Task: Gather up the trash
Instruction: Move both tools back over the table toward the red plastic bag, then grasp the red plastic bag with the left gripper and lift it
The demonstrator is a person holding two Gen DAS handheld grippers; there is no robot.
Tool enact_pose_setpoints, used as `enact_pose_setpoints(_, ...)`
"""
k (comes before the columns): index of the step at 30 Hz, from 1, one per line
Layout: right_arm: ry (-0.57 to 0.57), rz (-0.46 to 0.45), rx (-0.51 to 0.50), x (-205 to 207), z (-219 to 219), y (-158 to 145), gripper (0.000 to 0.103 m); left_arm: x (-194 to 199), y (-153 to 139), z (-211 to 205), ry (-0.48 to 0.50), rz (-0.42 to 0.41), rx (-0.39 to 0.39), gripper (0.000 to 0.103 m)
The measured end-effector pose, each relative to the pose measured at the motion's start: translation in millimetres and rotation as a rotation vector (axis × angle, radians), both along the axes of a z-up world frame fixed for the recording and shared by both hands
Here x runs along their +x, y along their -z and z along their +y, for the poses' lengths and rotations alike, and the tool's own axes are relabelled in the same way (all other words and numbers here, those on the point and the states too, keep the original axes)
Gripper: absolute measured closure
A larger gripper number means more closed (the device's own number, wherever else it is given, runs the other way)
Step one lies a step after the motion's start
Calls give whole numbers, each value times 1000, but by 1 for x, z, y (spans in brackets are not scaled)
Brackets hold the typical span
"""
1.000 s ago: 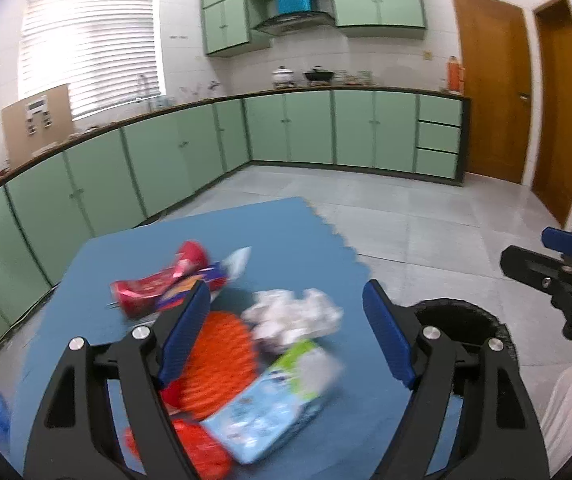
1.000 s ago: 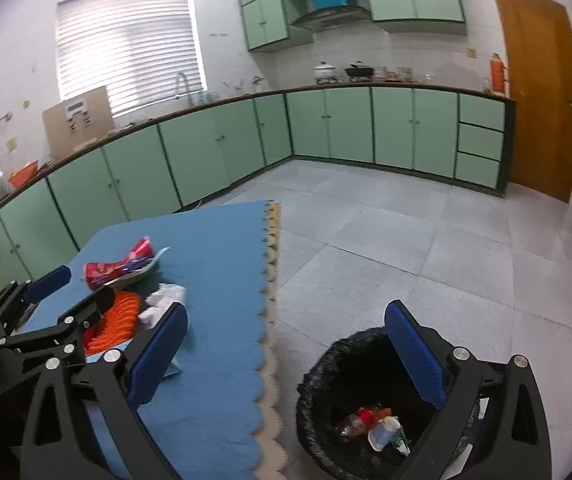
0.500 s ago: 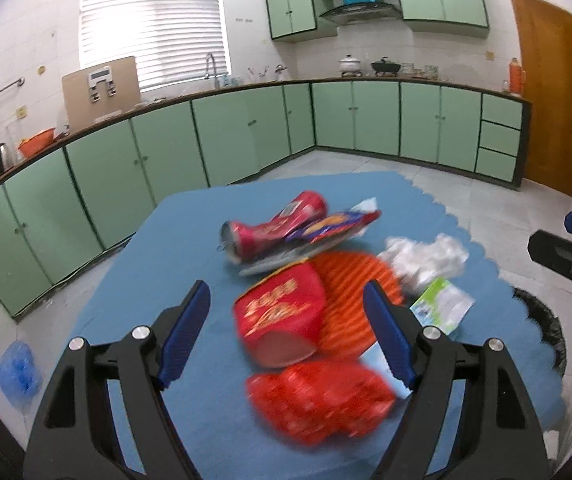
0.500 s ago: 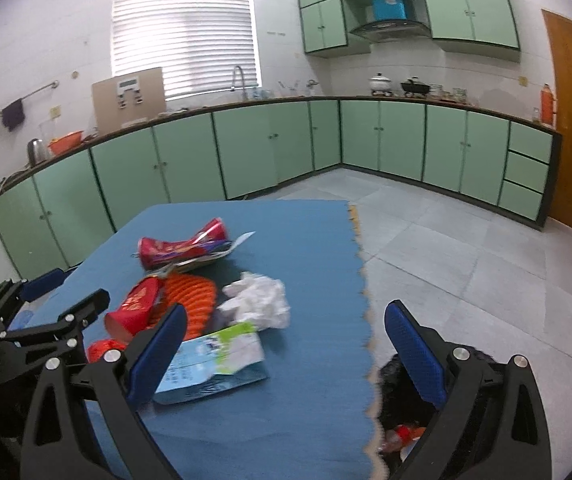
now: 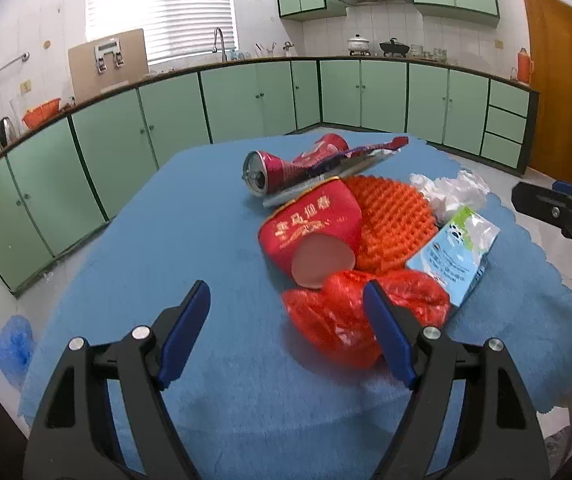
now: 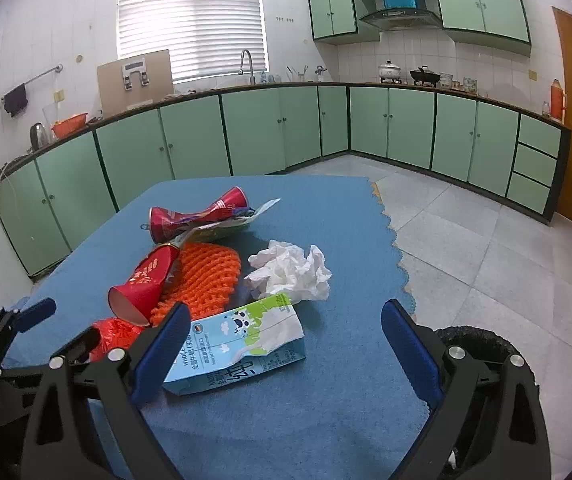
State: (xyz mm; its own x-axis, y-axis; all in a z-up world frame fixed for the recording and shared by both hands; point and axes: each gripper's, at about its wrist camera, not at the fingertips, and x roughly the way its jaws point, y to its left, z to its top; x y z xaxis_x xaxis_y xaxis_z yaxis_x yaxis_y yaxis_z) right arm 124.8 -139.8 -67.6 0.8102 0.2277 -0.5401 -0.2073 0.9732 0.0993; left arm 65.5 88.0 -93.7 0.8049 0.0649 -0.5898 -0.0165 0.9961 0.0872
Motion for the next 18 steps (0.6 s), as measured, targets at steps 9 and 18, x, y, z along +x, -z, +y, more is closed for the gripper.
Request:
enact_pose_setpoints(9,-13,9,-25,-1,7,3,10,11,13,-8,39,43,-34,27)
enact_pose_setpoints(18,-9,13,-24,-2,5,2,11,17,21,-19,127,87,-116,67)
